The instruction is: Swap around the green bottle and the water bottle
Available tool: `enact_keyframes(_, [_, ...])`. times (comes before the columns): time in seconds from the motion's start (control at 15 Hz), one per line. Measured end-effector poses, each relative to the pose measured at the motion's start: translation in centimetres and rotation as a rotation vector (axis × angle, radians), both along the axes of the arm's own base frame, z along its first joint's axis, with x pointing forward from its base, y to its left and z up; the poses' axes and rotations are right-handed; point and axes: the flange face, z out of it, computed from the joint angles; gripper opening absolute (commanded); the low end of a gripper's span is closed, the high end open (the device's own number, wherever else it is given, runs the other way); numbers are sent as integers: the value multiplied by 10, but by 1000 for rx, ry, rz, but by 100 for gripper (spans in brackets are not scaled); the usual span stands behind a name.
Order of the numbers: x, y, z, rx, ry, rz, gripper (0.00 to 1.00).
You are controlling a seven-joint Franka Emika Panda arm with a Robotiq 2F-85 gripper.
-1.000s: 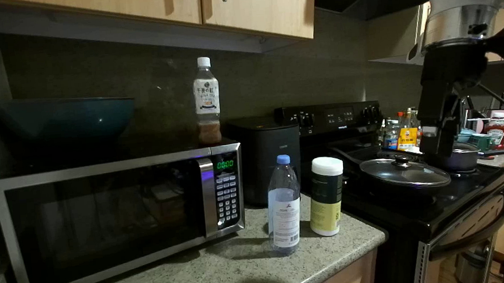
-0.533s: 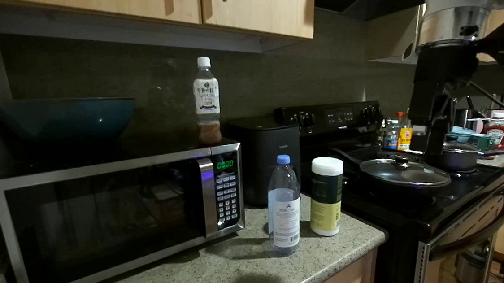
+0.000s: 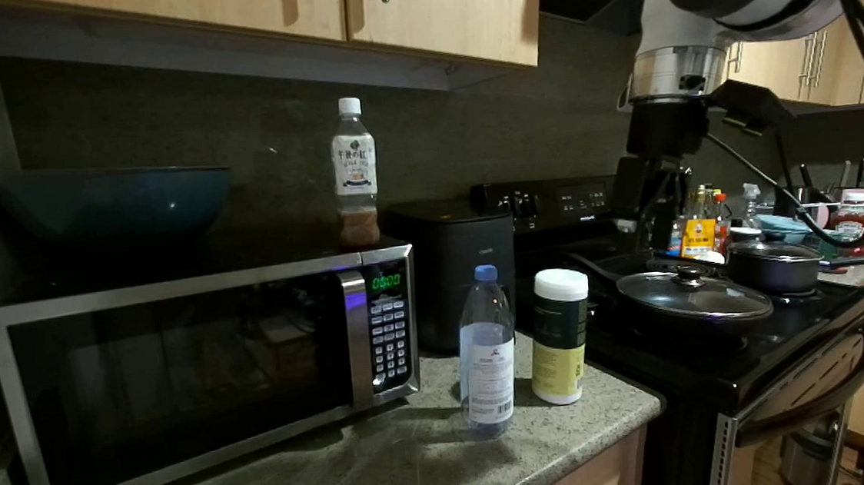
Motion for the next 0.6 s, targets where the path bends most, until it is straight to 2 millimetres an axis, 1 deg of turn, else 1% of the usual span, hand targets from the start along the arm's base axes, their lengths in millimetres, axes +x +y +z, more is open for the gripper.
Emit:
enact_keyframes(0.13, [9, 3, -2, -25, 5, 15, 100])
enact_keyframes(0.47, [12, 4, -4, -22, 0, 13, 100])
enact_keyframes(0.6, [25, 4, -14, -19, -30, -10, 100])
